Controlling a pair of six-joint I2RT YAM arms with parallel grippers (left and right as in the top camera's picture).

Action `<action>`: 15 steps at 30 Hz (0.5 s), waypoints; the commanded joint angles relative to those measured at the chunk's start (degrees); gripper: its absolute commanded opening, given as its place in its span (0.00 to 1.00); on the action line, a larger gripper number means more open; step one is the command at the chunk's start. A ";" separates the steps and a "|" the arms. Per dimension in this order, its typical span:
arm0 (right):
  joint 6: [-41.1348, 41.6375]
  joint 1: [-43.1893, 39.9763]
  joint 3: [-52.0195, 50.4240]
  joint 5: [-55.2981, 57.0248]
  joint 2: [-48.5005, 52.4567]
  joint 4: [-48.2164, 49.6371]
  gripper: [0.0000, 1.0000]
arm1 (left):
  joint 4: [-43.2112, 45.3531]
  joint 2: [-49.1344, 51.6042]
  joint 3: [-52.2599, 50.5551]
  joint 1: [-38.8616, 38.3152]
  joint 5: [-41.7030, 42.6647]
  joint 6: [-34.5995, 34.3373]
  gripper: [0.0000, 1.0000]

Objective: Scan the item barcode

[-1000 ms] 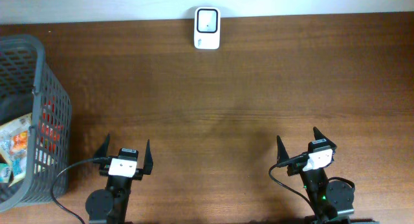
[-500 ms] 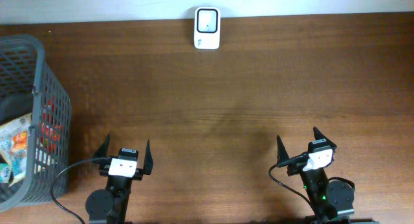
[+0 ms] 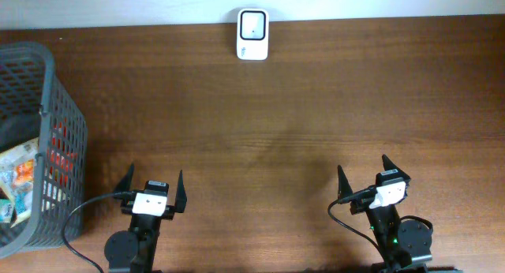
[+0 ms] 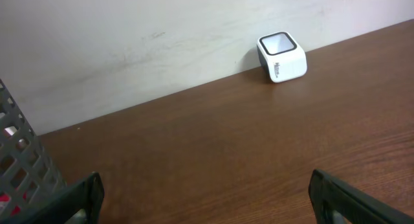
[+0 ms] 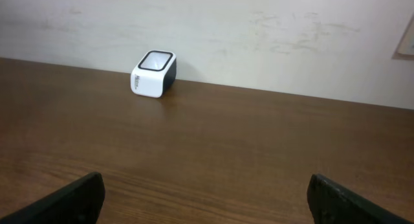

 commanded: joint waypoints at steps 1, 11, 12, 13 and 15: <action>0.44 -0.15 -0.35 0.28 -0.42 -0.22 0.99 | -0.15 -0.48 -0.28 -0.04 -0.46 0.44 0.99; 0.44 -0.15 -0.35 0.28 -0.42 -0.22 0.99 | -0.44 -0.46 -0.28 0.09 -8.35 0.50 0.99; 0.44 -0.15 -0.35 0.31 -0.42 -0.22 0.99 | -0.44 -0.46 -0.28 0.11 -8.37 0.48 0.99; 0.44 -0.15 -0.35 0.28 -0.42 -0.22 0.99 | -0.46 -0.46 -0.28 0.11 -8.35 0.48 0.99; 0.44 -0.15 -0.35 0.28 -0.42 -0.22 0.99 | -0.44 -0.46 -0.28 0.11 -8.35 0.48 0.99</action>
